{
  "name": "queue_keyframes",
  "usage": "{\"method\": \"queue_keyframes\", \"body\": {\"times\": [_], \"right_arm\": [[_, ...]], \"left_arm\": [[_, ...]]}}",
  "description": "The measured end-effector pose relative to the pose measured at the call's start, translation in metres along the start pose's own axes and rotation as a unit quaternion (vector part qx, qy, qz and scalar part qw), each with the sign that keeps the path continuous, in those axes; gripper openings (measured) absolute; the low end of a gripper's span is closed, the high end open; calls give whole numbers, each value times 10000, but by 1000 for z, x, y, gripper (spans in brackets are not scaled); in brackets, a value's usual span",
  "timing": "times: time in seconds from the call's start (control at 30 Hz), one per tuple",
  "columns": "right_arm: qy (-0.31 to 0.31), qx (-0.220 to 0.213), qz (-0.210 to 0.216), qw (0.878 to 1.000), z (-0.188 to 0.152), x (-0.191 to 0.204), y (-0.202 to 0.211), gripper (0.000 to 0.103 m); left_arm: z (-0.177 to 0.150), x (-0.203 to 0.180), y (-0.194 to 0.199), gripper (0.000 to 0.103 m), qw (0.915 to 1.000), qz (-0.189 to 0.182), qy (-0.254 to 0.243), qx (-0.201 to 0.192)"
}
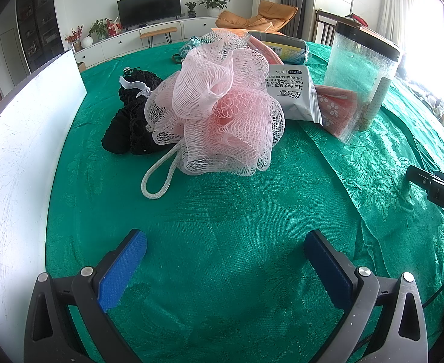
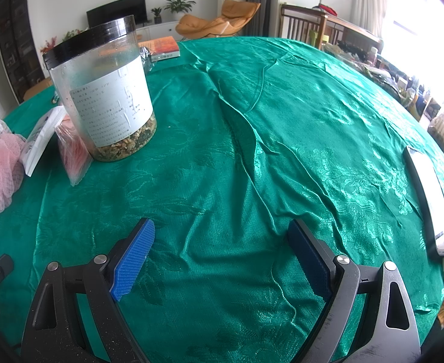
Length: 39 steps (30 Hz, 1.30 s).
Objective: Organize soft objects
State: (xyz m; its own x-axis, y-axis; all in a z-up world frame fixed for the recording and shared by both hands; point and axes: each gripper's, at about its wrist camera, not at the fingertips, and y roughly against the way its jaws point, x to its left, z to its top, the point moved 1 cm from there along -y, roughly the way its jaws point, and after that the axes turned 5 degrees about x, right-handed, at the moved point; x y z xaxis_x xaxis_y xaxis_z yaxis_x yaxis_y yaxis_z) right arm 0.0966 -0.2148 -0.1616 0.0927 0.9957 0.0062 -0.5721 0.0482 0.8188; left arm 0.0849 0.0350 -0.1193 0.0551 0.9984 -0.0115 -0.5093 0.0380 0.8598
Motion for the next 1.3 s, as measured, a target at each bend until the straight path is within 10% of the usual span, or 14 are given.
{"method": "queue_keyframes", "body": {"times": [1.07, 1.3], "right_arm": [[0, -1, 1, 10000, 0, 0, 0, 91], [0, -1, 1, 10000, 0, 0, 0, 91]], "left_arm": [[-4, 3, 5, 103, 9999, -97, 117, 7], [33, -2, 58, 103, 9960, -389, 42, -802]]}}
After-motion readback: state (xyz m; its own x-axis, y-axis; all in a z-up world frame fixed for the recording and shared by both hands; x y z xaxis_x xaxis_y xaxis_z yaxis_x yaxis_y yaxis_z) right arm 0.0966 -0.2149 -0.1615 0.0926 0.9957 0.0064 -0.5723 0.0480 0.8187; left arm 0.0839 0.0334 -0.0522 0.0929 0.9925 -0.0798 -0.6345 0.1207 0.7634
